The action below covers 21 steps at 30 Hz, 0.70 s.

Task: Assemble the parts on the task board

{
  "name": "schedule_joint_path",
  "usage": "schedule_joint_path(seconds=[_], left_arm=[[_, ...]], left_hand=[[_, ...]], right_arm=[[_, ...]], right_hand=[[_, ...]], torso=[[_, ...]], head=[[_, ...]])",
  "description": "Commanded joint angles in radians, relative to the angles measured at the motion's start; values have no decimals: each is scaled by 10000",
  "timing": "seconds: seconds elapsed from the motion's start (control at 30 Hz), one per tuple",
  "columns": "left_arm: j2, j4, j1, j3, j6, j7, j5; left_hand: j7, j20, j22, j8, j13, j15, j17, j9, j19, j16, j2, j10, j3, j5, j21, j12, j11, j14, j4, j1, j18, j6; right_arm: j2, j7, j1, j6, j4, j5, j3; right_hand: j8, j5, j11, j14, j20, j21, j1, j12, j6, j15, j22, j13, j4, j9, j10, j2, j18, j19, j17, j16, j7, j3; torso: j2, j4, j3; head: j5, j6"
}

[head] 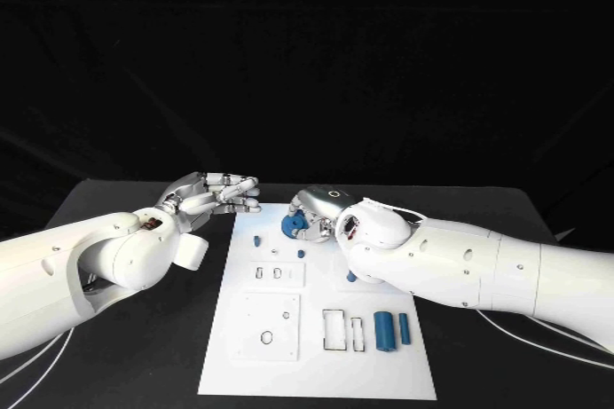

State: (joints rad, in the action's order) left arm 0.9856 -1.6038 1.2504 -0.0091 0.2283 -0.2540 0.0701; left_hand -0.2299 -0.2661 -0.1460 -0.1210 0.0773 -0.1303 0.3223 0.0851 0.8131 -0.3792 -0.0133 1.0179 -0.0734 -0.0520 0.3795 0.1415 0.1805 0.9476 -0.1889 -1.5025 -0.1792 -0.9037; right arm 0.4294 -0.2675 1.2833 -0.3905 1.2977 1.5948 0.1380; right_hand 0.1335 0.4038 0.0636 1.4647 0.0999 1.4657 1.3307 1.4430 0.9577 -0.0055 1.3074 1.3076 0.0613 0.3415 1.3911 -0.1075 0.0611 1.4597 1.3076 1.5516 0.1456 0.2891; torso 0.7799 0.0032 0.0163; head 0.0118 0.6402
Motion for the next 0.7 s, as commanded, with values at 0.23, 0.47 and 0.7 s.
schedule_joint_path(seconds=[0.23,0.47,0.7], left_arm=[[-33,-15,16,8,-133,-59,-55],[-37,-9,16,8,-131,-56,-55],[-32,-8,16,8,-128,-50,-55]], left_hand=[[-85,-59,11,-10,12,11,-12,13,19,24,23,-30,-27,24,-55,40,-18,87,-33,108,-29,53],[-85,-59,11,-10,12,11,-12,13,19,24,23,-30,-27,24,-55,40,-18,87,-33,108,-29,53],[-77,-69,24,-14,15,15,-30,16,28,51,22,-33,-30,24,-66,55,-24,108,-42,125,-35,54]], right_arm=[[-151,-18,-48,45,-116,142,22],[-164,-14,-47,138,-163,97,22],[-110,-13,-44,202,-162,6,22]], right_hand=[[-148,-208,14,964,-10,-15,-82,-86,-72,-26,1042,31,7,-92,-59,-164,-190,17,2214,-4,53,208],[-571,-751,165,947,93,-97,-326,-193,-540,98,955,-153,103,-272,-209,-327,-167,-55,2149,-35,212,200],[-716,-1060,295,935,223,-203,-854,-272,-1007,223,850,-309,567,-421,-349,-410,-132,-137,2102,-56,334,-320]], torso=[[-6,-25,2],[-11,-7,2],[-18,-11,2]], head=[[-16,39],[3,49],[4,45]])
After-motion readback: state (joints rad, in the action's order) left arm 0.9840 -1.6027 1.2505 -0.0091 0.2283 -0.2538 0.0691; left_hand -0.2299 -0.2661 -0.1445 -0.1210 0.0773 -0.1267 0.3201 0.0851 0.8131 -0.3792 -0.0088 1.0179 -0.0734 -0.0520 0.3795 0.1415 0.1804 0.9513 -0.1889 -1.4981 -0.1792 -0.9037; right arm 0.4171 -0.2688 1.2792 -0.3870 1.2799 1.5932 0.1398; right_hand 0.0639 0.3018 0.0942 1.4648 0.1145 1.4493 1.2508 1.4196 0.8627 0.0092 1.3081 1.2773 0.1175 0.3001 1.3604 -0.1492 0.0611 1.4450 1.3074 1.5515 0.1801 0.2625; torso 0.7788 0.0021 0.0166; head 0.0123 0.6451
